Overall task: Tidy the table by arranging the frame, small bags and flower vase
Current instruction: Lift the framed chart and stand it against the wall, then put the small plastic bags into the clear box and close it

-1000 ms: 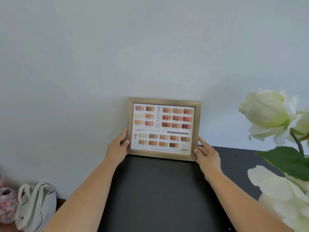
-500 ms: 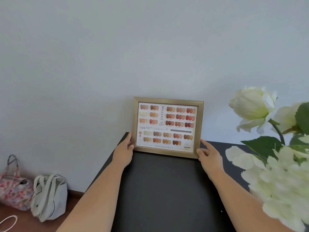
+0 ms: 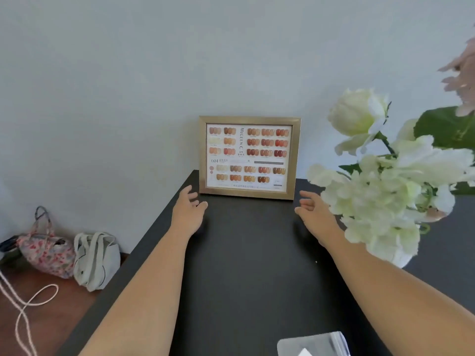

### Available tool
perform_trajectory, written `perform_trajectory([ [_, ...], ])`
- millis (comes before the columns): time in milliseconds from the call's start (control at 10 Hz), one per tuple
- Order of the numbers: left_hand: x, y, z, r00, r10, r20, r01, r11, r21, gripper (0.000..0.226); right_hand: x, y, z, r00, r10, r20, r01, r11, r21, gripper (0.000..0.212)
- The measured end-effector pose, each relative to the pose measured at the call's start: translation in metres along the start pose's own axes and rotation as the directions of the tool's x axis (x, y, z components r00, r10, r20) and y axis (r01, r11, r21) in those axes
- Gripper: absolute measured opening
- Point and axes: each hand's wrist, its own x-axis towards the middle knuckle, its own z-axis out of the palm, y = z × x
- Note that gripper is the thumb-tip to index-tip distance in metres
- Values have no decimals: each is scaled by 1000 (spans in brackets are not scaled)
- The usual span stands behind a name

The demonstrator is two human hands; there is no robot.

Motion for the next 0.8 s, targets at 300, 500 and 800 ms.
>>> perform_trajectory([
  [300,-94,0,-16,995,18,101,-18,1000,2,36,-83,2,-16,962,-73,265,67,997,31,28],
  [500,-189,12,-1,954,141,265,-143,990,-15,17,-140,21,-72,865,-130,485,195,977,-85,24],
  [800,-294,42,22,714,123,690,-412,870,271,68,-209,50,-176,751,15,660,344,844,-411,67],
])
